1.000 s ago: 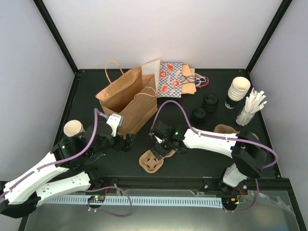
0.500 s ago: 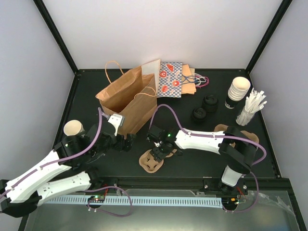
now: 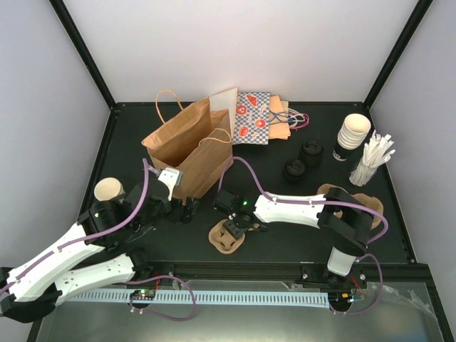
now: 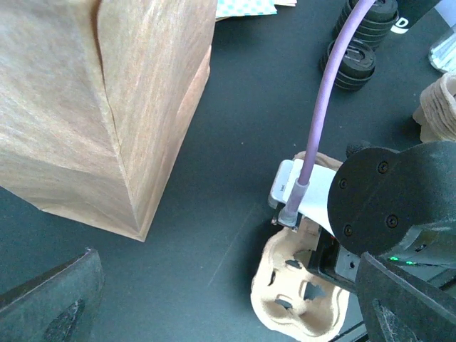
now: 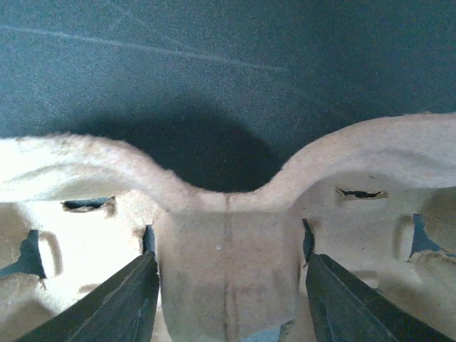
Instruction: Pack the takeout coffee
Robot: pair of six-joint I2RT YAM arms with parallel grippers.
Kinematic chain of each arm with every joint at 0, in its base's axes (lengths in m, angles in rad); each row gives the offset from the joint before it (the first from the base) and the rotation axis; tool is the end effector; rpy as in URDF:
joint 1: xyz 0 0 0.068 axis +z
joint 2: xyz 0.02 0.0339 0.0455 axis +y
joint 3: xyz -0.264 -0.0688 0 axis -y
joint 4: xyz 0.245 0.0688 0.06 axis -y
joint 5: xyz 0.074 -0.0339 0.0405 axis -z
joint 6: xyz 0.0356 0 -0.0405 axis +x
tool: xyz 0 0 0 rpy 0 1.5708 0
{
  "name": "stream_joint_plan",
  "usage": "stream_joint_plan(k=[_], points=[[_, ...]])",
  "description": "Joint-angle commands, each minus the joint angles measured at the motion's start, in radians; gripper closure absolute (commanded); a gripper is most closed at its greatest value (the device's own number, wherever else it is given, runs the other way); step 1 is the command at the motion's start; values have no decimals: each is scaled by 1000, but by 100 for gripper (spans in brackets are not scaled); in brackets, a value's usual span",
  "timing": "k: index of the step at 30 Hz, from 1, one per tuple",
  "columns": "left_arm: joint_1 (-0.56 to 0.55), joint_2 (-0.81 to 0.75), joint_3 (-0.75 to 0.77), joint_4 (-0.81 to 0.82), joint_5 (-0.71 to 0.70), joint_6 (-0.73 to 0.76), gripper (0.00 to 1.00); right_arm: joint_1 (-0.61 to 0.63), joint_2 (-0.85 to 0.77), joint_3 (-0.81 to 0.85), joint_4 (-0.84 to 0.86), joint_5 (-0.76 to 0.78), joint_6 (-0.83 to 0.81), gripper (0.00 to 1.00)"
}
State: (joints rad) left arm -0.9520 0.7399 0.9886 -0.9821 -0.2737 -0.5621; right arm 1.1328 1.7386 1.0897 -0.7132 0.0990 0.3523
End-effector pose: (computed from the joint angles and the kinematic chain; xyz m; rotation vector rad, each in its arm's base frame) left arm 0.0822 -0.0988 0.3375 0.3090 2.2966 -0.4754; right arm 0.1382 0.2867 0.1665 -1.0966 2.7058 0.1002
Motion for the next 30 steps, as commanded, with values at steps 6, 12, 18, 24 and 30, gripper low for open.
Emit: stream_joint_plan(k=[6, 12, 18, 24, 30], points=[[10, -4, 42, -24, -19, -6, 1, 5, -72, 23, 4, 41, 7, 46], [12, 1, 44, -30, -19, -6, 1, 4, -98, 27, -12, 53, 7, 46], [13, -2, 41, -32, -16, -8, 1, 5, -71, 26, -16, 55, 2, 31], [13, -7, 38, -33, -12, -12, 1, 5, -23, 25, -2, 47, 9, 33], [15, -8, 35, -28, -4, -16, 1, 5, 27, 8, 22, 46, 14, 39]])
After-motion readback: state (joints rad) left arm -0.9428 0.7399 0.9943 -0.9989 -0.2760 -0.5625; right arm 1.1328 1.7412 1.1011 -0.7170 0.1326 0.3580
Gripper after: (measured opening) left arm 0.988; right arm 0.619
